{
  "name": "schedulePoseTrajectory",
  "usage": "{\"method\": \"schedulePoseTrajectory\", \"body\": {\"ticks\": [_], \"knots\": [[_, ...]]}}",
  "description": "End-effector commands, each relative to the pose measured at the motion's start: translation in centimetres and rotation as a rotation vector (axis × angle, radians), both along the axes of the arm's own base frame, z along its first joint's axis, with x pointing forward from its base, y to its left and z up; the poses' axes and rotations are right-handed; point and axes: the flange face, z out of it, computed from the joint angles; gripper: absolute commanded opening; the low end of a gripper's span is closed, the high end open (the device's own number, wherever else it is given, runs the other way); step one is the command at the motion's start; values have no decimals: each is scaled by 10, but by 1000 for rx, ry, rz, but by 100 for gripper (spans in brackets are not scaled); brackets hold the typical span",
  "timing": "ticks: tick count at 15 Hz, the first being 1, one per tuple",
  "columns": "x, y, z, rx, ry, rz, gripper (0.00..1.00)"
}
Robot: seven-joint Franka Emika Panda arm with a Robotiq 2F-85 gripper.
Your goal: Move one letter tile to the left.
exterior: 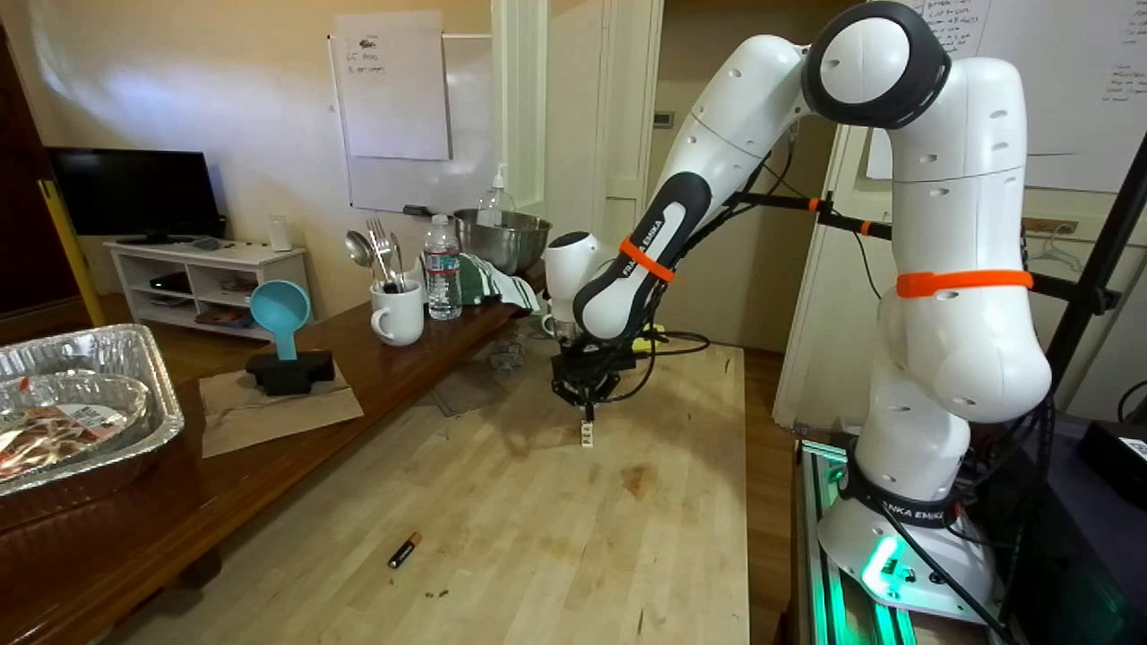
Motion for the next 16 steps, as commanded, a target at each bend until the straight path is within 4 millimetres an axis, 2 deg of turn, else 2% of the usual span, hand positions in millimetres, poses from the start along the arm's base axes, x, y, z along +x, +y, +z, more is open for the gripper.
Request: {"method": "schedulePoseTrajectory", "body": {"ticks": [1,16], "knots": [[-7,10,-19,0,47,-28,0],[-5,13,-21,-6,39,-73,0]]}}
